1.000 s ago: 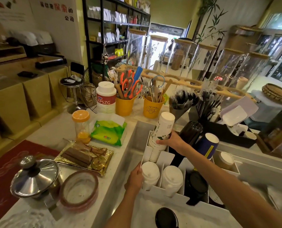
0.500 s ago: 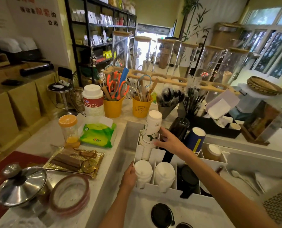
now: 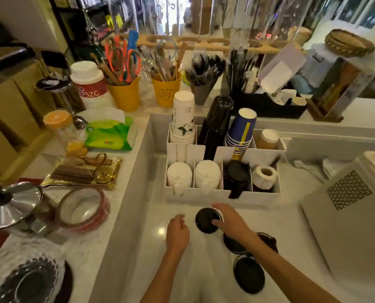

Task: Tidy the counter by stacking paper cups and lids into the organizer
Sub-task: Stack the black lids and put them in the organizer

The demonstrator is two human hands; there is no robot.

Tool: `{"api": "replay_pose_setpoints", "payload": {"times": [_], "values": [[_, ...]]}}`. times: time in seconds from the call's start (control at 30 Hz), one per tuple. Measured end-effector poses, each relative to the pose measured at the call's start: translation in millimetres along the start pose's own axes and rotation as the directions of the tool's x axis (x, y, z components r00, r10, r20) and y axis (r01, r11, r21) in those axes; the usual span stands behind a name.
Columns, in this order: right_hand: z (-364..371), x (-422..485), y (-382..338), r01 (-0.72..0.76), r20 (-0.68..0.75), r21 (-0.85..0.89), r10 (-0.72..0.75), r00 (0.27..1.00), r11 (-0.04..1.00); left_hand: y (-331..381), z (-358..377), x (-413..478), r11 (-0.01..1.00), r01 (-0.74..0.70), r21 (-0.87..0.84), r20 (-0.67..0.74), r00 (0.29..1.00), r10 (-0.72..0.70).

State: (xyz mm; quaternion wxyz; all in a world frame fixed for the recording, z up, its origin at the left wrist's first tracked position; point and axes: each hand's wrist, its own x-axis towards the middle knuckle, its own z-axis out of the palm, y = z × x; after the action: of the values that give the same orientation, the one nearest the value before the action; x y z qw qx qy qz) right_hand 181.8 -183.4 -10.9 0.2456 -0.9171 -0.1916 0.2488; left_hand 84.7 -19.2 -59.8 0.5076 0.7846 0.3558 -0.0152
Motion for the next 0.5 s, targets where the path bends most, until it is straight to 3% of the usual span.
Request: {"api": "replay_pose_setpoints", "payload": {"times": [0.13, 0.27, 0.37, 0.43, 0.5], "values": [[29, 10, 12, 0.054, 0.119, -0.146, -0.036, 0.992, 0.988, 2, 22, -22, 0.990, 0.065, -0.124, 0.085, 0.995, -0.054], [47, 15, 16, 0.070, 0.036, -0.270, -0.063, 0.997, 0.960, 12, 32, -26, 0.966, 0.101, -0.238, 0.162, 0.985, -0.063], [44, 9, 15, 0.035, -0.025, -0.039, -0.036, 0.999, 0.999, 13, 32, -30, 0.880, 0.215, -0.423, 0.229, 0.965, -0.126], [38, -1, 13, 0.009, -0.025, 0.183, -0.004, 1.000, 0.983, 11, 28, -37, 0.743, 0.336, -0.580, 0.321, 0.931, -0.170], [33, -15, 10, 0.006, -0.001, 0.289, -0.006, 1.000, 0.957, 6, 24, -40, 0.546, 0.457, -0.702, 0.455, 0.878, -0.148]]}}
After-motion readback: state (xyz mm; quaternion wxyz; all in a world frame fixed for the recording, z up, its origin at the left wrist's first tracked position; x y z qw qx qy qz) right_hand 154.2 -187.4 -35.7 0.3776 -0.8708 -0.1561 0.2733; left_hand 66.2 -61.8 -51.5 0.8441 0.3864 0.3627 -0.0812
